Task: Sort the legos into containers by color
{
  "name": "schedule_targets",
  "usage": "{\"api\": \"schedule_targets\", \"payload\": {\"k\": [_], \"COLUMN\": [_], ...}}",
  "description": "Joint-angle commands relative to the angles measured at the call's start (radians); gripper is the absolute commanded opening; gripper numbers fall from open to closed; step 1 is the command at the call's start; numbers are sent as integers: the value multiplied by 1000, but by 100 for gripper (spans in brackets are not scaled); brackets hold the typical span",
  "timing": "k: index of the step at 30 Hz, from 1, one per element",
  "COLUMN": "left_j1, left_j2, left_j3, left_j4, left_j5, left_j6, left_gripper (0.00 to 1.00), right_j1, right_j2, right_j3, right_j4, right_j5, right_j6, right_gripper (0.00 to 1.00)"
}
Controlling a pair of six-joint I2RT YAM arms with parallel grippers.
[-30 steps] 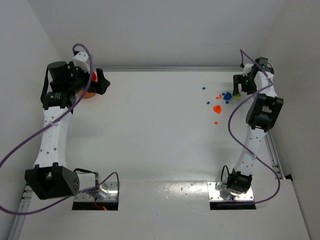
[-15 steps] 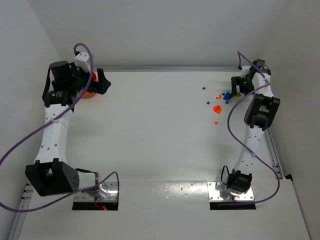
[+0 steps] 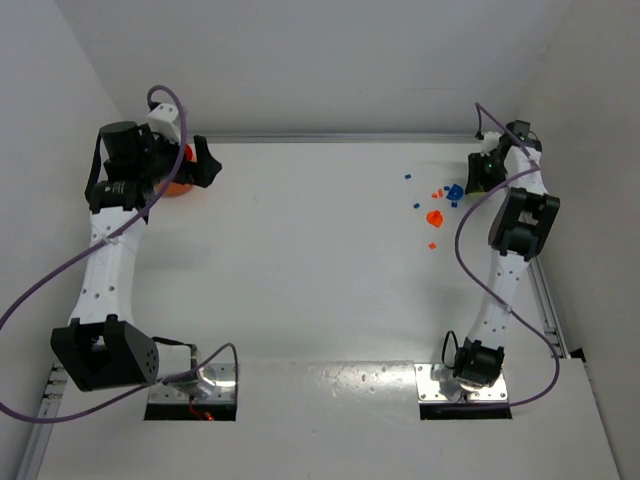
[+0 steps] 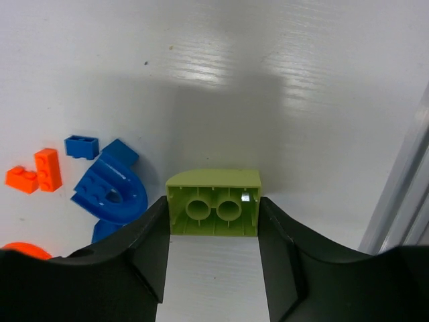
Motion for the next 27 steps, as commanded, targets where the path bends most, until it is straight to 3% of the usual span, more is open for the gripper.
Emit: {"api": "schedule_targets", "payload": {"k": [1,5,7,9,13,17,27], "left_j1": [2,2,2,2,-41,-148,-337], "left_j2": [0,-23,-54,-97,-117,-161,-66], "left_j3": [7,-53,-84,-141,-211,-243,-162], "left_j4": [67,88,98,98,98,150,292], "left_j5": [5,59,177,317,414,415,369], "left_j6": [-22,-13,19,93,104,30,-116], "left_gripper": [100,100,100,100,100,97,96], "right_j1": [2,23,34,46,116,236,530], "right_j2": [-93,-240,-318,-436,-587,-640,-685], "right_j3": [-5,-95,-146,-234,-408,-519,-619], "right_j4": [-41,-109,-109,-79,59,227,549], "right_j5": [-121,-246,-362,-477,-644,-842,-913], "right_j6": [-1,11,42,132,311,529,862], "right_gripper": [32,27,26,26,26,25,24]}}
